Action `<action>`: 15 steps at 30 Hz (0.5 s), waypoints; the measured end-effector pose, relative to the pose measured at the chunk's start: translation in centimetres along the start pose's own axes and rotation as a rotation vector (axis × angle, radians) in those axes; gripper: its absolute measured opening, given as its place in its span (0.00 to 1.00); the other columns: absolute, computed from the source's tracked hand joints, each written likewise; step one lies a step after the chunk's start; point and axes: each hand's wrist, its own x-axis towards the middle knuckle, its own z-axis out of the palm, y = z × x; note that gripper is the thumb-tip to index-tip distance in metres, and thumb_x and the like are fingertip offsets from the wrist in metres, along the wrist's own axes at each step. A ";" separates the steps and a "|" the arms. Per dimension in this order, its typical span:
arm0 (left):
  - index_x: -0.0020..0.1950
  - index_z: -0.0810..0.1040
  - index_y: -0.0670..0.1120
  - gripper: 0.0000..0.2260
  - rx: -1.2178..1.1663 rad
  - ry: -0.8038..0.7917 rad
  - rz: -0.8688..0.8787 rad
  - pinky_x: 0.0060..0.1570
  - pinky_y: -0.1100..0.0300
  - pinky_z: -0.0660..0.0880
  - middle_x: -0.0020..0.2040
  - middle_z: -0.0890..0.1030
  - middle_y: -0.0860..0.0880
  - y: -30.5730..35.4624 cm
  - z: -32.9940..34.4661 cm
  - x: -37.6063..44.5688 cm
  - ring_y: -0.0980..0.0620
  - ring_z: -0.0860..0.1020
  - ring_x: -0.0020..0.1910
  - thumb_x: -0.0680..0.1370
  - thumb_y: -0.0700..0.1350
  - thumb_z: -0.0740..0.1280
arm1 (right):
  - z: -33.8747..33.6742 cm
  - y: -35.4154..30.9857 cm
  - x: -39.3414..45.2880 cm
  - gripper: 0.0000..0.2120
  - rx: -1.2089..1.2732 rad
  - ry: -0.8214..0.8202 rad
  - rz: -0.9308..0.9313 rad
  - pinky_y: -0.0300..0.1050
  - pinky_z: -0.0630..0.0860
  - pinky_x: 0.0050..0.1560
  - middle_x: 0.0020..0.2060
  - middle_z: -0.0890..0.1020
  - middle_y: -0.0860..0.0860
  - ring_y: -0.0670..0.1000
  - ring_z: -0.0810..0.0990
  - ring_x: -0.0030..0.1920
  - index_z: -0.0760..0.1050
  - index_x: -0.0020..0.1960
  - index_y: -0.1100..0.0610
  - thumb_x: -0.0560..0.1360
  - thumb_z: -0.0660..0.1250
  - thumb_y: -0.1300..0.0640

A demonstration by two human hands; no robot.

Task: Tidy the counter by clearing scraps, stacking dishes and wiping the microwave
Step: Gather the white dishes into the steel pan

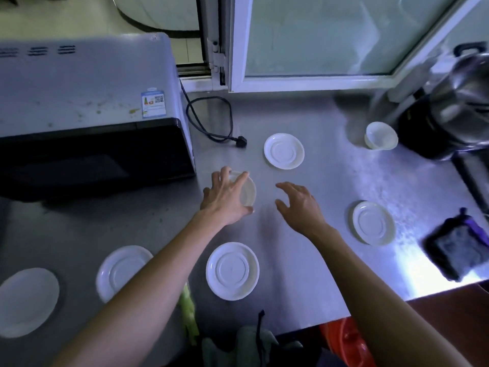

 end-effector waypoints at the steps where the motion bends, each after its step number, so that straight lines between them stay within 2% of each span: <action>1: 0.73 0.58 0.60 0.44 0.004 0.006 0.012 0.56 0.39 0.72 0.71 0.56 0.48 0.2 -0.1 -0.4 0.42 0.58 0.69 0.63 0.66 0.75 | -0.2 -0.1 -0.6 0.22 -0.005 0.013 0.001 0.59 0.69 0.69 0.71 0.73 0.50 0.56 0.69 0.71 0.69 0.73 0.52 0.81 0.64 0.51; 5: 0.75 0.56 0.59 0.44 0.038 -0.021 0.064 0.57 0.38 0.70 0.74 0.53 0.50 1.3 -0.4 -1.0 0.41 0.56 0.70 0.65 0.66 0.74 | -0.8 0.2 -2.2 0.22 -0.027 0.049 0.040 0.58 0.68 0.69 0.72 0.73 0.50 0.56 0.69 0.71 0.69 0.73 0.52 0.81 0.64 0.51; 15: 0.77 0.54 0.58 0.44 0.119 -0.076 0.149 0.60 0.39 0.69 0.73 0.55 0.48 6.3 0.3 -0.2 0.41 0.56 0.71 0.67 0.64 0.73 | -2.0 4.3 -3.0 0.23 0.008 0.105 0.094 0.56 0.69 0.68 0.72 0.73 0.49 0.55 0.69 0.71 0.69 0.73 0.52 0.80 0.64 0.50</action>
